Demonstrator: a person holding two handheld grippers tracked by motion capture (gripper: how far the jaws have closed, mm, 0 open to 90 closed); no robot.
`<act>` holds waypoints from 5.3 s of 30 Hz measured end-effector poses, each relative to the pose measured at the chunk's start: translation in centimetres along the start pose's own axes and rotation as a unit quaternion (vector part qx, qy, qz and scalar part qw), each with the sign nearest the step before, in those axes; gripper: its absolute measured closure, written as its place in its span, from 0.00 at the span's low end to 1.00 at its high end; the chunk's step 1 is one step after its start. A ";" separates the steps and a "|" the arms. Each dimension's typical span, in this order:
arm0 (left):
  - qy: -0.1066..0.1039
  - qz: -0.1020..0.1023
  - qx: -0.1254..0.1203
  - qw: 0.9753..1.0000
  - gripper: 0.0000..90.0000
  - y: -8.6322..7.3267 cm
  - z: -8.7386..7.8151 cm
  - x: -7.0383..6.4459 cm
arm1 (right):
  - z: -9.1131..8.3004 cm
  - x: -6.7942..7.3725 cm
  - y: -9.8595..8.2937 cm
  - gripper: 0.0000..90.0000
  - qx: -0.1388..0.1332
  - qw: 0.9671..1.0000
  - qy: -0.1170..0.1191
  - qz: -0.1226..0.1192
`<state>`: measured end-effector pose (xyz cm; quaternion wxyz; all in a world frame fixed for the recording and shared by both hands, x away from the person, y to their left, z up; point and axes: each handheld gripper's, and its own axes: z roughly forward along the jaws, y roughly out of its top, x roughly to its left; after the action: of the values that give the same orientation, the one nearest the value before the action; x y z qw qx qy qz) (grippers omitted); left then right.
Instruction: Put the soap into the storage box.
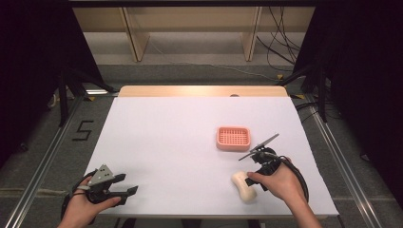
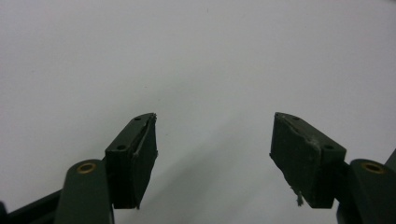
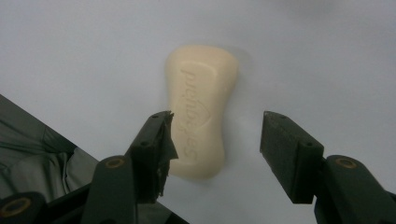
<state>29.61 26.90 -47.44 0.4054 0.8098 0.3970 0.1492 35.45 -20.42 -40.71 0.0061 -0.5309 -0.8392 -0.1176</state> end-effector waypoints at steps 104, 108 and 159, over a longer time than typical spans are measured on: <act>-0.006 0.012 0.006 1.000 0.35 -0.1 0.2 0.1 | 2.7 0.8 1.0 0.56 0.029 0.900 0.003 -0.435; -0.004 0.009 0.006 1.000 0.35 -0.1 0.2 0.1 | 2.5 0.5 1.1 0.56 0.032 0.897 0.000 -0.440; -0.002 0.016 0.009 1.000 0.35 -0.1 0.1 0.2 | 0.3 -2.1 3.8 0.56 0.047 0.889 -0.023 -0.455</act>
<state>29.80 27.01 -47.58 0.3966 0.8201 0.3844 0.1500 39.76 -20.68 -40.55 -0.0421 -0.0928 -0.9932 -0.0560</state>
